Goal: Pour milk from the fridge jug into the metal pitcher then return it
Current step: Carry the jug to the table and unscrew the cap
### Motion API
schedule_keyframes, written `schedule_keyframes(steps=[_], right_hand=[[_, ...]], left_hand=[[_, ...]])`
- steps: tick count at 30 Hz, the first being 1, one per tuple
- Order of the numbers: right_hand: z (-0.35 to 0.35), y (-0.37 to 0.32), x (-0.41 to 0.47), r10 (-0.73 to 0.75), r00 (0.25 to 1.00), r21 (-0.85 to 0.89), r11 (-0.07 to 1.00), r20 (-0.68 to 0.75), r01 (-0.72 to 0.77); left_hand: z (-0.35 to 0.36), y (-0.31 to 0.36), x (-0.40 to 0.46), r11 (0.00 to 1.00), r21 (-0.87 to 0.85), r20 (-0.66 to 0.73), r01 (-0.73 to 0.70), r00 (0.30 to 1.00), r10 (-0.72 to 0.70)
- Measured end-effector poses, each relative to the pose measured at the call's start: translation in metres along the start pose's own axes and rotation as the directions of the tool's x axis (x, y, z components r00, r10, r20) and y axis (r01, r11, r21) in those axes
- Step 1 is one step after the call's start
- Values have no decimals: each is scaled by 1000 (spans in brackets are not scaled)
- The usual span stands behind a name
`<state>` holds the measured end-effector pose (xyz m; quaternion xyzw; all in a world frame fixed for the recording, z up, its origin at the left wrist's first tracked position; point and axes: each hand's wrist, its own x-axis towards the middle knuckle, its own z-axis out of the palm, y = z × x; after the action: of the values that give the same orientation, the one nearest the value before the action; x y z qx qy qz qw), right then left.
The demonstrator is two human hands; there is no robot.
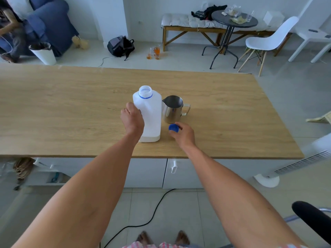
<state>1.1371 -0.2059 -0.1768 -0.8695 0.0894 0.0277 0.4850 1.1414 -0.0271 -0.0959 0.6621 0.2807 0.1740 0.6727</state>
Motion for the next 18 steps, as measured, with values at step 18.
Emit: schedule_keyframes(steps=[18], right_hand=[[12,15,-4,76,997,-170,982,-24,-79]], left_hand=[[1,-2,3,1000,-5,-11,-24,1000,24]])
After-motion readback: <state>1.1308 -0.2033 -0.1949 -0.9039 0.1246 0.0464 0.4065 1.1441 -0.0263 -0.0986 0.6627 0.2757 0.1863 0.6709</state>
